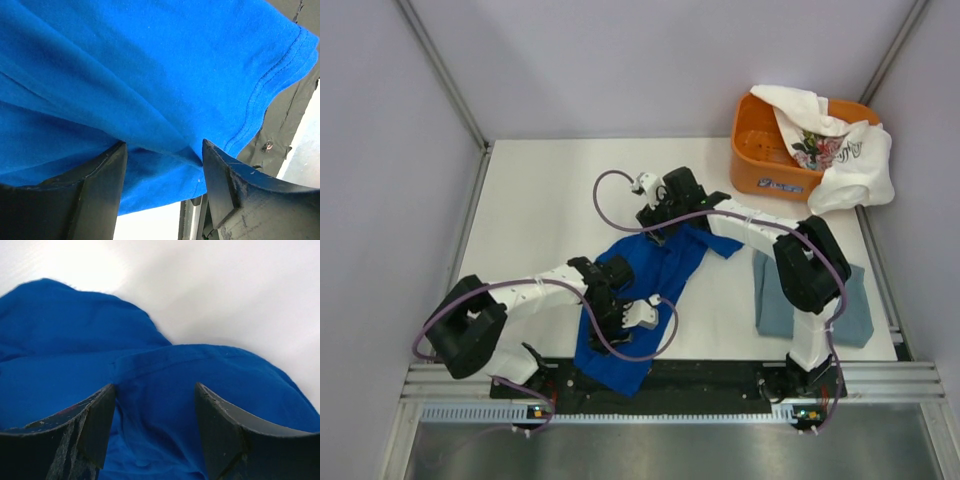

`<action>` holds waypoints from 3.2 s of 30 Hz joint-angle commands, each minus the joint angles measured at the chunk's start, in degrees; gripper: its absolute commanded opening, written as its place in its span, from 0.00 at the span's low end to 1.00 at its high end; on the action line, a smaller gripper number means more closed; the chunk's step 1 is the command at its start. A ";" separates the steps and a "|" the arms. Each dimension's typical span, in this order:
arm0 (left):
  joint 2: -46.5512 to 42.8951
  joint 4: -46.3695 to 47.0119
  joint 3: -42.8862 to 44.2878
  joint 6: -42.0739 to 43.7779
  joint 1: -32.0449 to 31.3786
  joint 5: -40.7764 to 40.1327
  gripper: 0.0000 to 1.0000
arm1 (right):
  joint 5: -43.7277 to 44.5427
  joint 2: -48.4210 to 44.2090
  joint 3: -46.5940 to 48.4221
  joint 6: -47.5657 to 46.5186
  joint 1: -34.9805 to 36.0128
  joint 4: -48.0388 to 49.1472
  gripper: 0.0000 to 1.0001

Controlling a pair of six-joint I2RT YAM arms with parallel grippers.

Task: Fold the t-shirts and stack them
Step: Flatten out the tshirt

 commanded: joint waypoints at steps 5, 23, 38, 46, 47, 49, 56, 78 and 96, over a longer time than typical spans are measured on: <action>2.16 1.62 -0.57 -0.11 -1.05 0.01 0.33 | 0.50 4.49 3.83 -4.21 1.51 1.14 0.54; -4.25 0.91 16.73 -0.03 19.32 -21.95 0.00 | 4.45 -16.05 4.98 4.23 -8.15 1.05 0.00; -10.14 -8.40 55.12 6.13 25.58 -37.51 0.00 | 5.87 -36.10 15.07 -0.52 -11.24 -2.98 0.00; -14.71 -17.00 73.42 8.07 24.79 -32.51 0.00 | -0.02 -48.14 18.42 0.80 -11.24 -4.49 0.00; -15.06 -17.88 74.74 7.89 24.62 -31.89 0.00 | -0.46 -49.55 18.69 1.15 -11.24 -4.49 0.00; -16.12 -19.64 76.68 7.01 24.09 -29.97 0.00 | -1.69 -51.66 19.13 1.59 -11.24 -4.48 0.00; -17.00 -24.92 81.08 2.79 23.74 -19.33 0.00 | -4.16 -50.98 22.55 0.98 -11.24 -4.49 0.00; 8.28 13.91 50.29 -7.93 37.09 -30.91 0.00 | 7.34 16.08 52.70 -2.02 -13.43 4.04 0.00; 7.56 12.17 43.34 3.82 37.36 -13.99 0.87 | 5.47 -16.39 8.29 6.16 -13.61 -8.18 0.98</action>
